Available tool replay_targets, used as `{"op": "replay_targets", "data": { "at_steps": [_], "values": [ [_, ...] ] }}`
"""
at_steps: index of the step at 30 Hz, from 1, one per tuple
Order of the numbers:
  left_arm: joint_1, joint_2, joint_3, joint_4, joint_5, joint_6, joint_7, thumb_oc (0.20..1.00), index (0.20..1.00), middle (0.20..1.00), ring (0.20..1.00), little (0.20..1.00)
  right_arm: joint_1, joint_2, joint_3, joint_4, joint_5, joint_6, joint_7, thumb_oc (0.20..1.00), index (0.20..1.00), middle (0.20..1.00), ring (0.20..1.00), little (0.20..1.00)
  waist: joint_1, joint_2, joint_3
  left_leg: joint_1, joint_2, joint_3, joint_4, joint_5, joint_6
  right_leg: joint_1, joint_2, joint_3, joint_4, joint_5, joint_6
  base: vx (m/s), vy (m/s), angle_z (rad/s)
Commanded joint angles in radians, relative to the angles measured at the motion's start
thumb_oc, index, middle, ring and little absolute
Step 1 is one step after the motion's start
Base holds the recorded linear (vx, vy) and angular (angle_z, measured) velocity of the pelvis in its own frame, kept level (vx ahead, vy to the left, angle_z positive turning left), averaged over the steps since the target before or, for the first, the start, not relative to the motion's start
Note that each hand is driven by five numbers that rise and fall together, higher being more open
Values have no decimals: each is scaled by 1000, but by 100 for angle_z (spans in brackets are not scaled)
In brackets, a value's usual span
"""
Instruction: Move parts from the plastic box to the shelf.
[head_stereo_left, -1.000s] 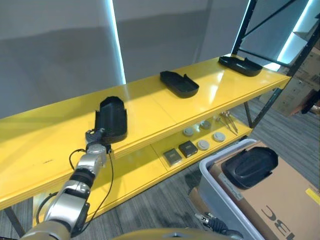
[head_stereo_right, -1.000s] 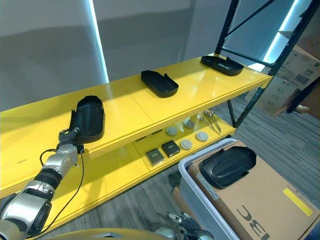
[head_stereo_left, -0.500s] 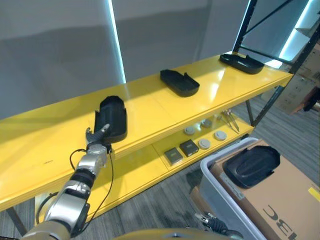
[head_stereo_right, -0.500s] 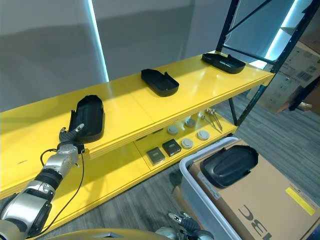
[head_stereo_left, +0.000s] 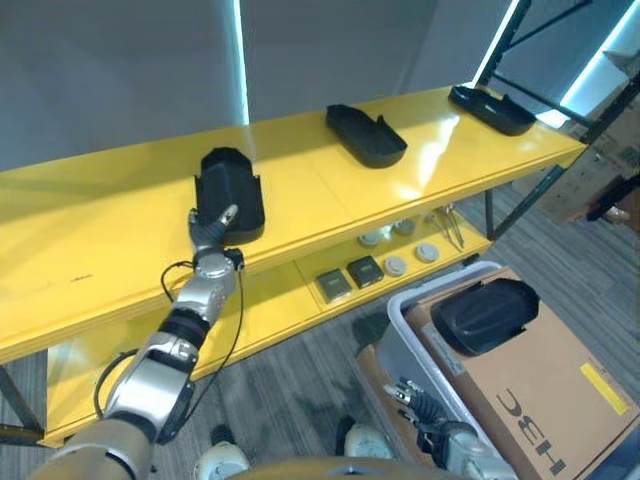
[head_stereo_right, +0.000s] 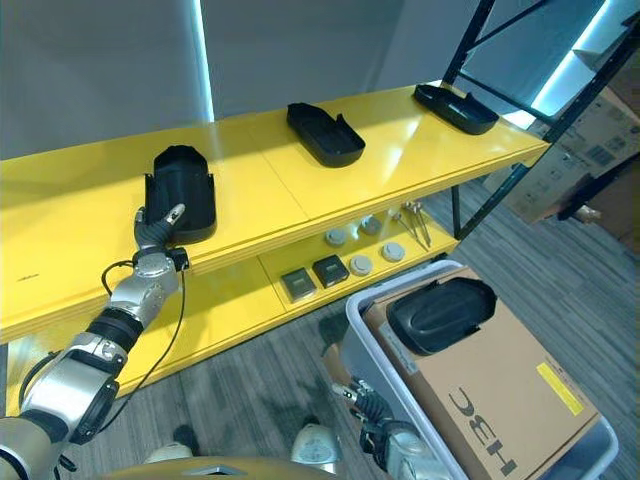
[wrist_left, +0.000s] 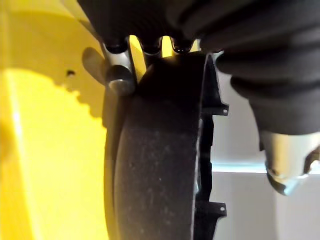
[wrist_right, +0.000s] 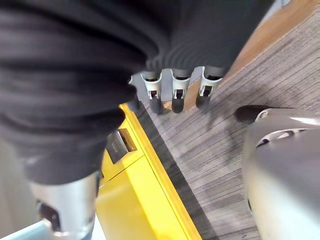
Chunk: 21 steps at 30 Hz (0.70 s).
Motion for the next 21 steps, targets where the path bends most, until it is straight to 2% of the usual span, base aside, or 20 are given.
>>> {"op": "replay_targets", "data": {
  "at_steps": [1, 8, 15, 21],
  "values": [
    [10, -39, -26, 60, -64, 12, -48, 1000, 1000, 1000, 1000, 1000, -9, 16, 25, -25, 4, -14, -5, 1000, 1000, 1000, 1000, 1000, -18, 18, 14, 43, 75, -34, -1, -27, -9, 16, -87, 64, -78, 90, 100, 18, -8, -4],
    [6, -52, -20, 103, -80, 2, -87, 1000, 1000, 1000, 1000, 1000, 7, 21, 25, 8, -8, -32, 19, 1000, 1000, 1000, 1000, 1000, -28, 12, -3, 48, 79, -19, -5, -27, -12, 25, -83, 68, -97, 92, 99, 18, -14, -4],
    [2, -75, -26, 140, -77, -19, -74, 1000, 1000, 1000, 1000, 1000, 5, 27, 34, 27, -10, -36, 29, 1000, 1000, 1000, 1000, 1000, -33, 6, -14, 51, 83, -13, -10, -26, -16, 32, -79, 73, -110, 93, 101, 11, -28, -3],
    [10, -60, -4, 136, -72, -114, -8, 1000, 1000, 1000, 1000, 1000, 4, 28, 35, 49, -17, -51, 46, 1000, 1000, 1000, 1000, 1000, -24, 12, -19, 56, 80, -22, -23, -21, -20, 45, -81, 72, -125, 94, 102, 1, 11, -4]
  ]
}}
